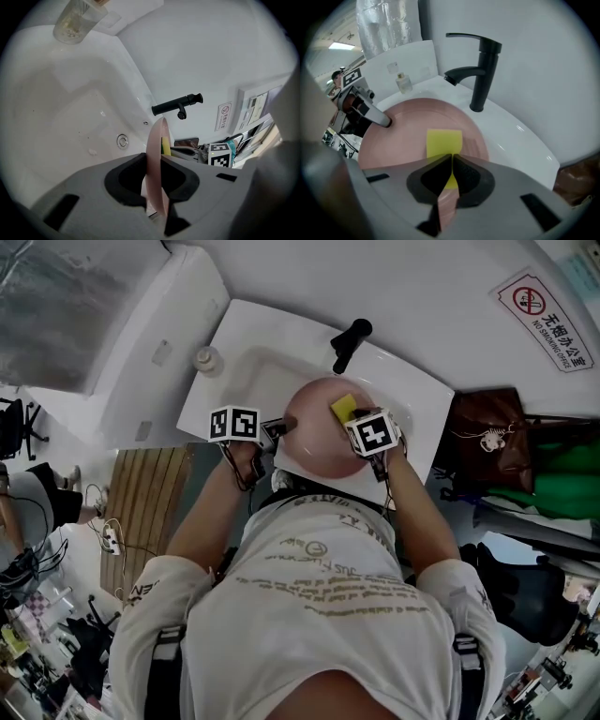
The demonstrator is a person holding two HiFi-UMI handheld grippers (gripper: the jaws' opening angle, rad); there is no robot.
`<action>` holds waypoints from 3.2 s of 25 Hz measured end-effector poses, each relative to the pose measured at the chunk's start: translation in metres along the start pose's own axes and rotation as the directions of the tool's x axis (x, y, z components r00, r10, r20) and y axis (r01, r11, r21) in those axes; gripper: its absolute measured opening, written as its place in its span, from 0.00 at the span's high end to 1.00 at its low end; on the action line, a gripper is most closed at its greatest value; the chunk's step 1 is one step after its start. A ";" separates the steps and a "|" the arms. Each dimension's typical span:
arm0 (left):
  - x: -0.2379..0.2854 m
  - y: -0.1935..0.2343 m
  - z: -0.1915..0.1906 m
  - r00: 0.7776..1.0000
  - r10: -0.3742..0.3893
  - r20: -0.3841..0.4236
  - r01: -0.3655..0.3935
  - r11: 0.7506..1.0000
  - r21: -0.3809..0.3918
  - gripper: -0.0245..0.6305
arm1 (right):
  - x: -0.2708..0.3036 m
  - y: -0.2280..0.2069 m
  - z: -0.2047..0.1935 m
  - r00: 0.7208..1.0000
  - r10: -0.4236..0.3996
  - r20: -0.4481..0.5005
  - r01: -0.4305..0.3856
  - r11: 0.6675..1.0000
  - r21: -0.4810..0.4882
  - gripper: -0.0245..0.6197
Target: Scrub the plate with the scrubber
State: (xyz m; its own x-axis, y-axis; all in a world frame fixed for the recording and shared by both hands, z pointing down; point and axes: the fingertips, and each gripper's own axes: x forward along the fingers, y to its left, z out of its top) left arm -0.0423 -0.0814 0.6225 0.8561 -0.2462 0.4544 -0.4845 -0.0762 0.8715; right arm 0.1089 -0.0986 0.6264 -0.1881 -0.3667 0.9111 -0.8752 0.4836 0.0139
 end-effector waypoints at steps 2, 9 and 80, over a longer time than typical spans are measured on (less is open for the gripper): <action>-0.001 0.001 0.001 1.000 -0.001 0.007 0.001 1.000 -0.006 0.86 | -0.001 -0.008 -0.005 1.000 -0.018 -0.009 0.018 1.000 0.021 0.91; -0.001 0.004 0.007 0.999 0.016 0.033 -0.015 1.000 -0.022 0.86 | -0.003 0.011 -0.010 1.000 0.018 -0.012 -0.018 1.000 0.009 0.91; 0.007 0.079 0.002 0.927 0.366 -0.079 -0.366 0.839 -0.403 0.84 | -0.107 -0.016 0.013 0.849 -0.123 0.513 -0.035 0.957 0.288 0.91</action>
State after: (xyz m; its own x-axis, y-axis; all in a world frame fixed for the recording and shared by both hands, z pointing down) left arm -0.0747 -0.0917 0.6944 0.6304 -0.1798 0.7551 -0.6472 0.4153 0.6392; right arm 0.1374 -0.0773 0.5232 -0.2806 -0.7789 0.5609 -0.9593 0.2466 -0.1374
